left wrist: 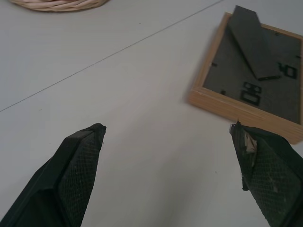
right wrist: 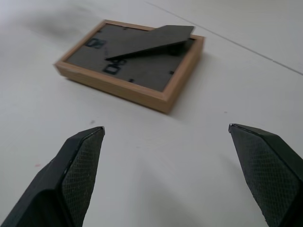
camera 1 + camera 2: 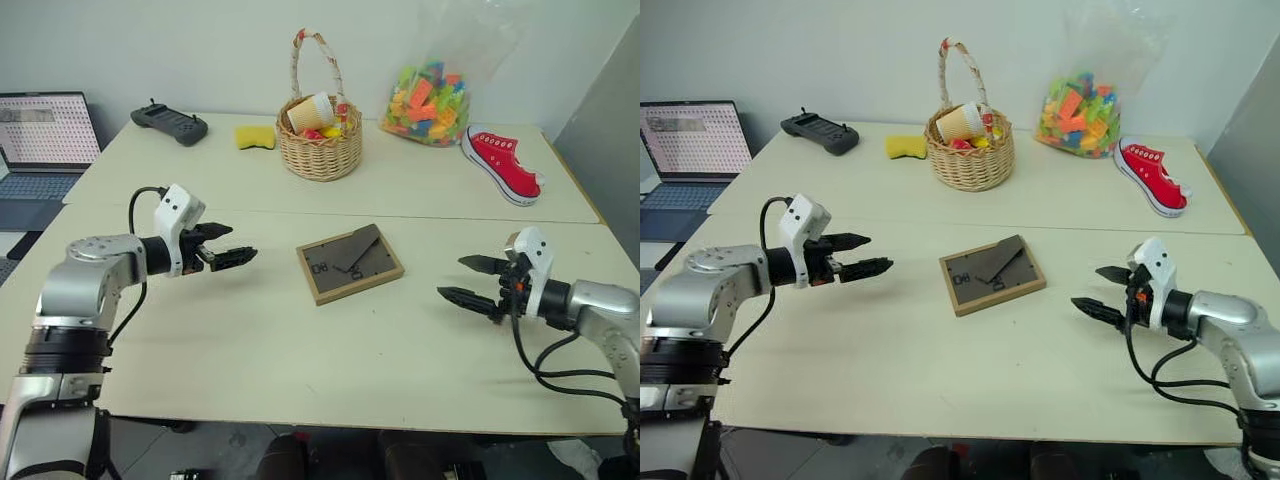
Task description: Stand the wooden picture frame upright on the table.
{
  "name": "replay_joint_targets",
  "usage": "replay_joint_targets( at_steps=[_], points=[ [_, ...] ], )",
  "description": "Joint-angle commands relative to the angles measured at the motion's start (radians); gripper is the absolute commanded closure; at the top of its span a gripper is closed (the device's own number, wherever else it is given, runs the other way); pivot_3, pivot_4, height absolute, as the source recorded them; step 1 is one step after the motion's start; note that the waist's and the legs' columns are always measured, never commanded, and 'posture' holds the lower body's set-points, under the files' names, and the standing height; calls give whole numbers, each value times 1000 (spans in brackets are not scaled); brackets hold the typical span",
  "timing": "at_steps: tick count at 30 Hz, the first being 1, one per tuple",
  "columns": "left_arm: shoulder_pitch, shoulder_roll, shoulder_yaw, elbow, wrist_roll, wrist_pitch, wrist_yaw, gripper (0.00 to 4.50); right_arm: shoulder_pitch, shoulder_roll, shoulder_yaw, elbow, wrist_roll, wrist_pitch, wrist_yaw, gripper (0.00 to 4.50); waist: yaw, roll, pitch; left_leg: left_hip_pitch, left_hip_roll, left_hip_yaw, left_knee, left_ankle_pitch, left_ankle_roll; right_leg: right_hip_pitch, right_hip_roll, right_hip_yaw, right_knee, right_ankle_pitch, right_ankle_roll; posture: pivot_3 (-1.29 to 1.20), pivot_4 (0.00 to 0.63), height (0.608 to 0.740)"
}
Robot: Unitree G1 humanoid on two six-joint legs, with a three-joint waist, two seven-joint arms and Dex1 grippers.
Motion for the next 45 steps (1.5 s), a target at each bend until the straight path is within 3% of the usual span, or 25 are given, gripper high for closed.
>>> replay_joint_targets(
  at_steps=[1,8,10,20,29,33,38,41,45],
  points=[
    [-72,9,-24,77,51,-90,-44,0,-36,-25,-31,-33,43,25,10,39,0,0,0,0,0,0,0,0,0,0,0,0,0,0,0,0,150,740],
    [-115,-48,-18,128,55,-128,-51,0,13,4,-30,-82,30,21,-63,39,1,0,0,-6,1,-2,1,0,0,-3,0,-5,-1,0,0,0,150,740],
    [-125,-62,-24,145,64,-152,-57,344,28,15,-25,-106,30,23,-84,0,2,0,0,-7,1,-5,2,0,0,-3,-1,-8,0,0,0,0,150,740],
    [-271,-262,-105,415,197,-261,56,2353,19,213,105,-169,-105,83,-416,2177,2,0,0,-9,-1,-8,3,1,2,-3,-2,-11,0,0,0,0,150,740],
    [-384,-400,-150,689,309,-432,139,4370,14,356,238,-134,-197,86,-534,4437,2,0,0,-11,-1,-9,3,2,2,-4,-2,-13,0,0,0,0,150,740],
    [-419,-447,-153,773,328,-462,129,4481,-5,409,285,-87,-224,73,-545,4498,2,0,0,-12,-2,-9,3,2,2,-4,-3,-13,0,0,0,0,150,740],
    [-385,-448,-179,730,341,-456,17,4481,-86,468,317,26,-277,35,-561,4498,-2,0,0,-12,-2,-9,3,2,2,-5,-2,-13,1,0,0,0,150,740],
    [-341,-431,-191,641,333,-416,-57,4481,-141,489,322,108,-311,-1,-561,4498,-2,0,0,-12,-2,-9,3,2,2,-5,-2,-13,1,0,0,0,150,740],
    [-223,-392,-221,381,293,-291,-175,4481,-190,503,327,179,-336,-38,-539,4498,-4,0,0,-12,-2,-9,3,2,2,-5,-3,-14,2,0,0,0,150,740]
  ],
)
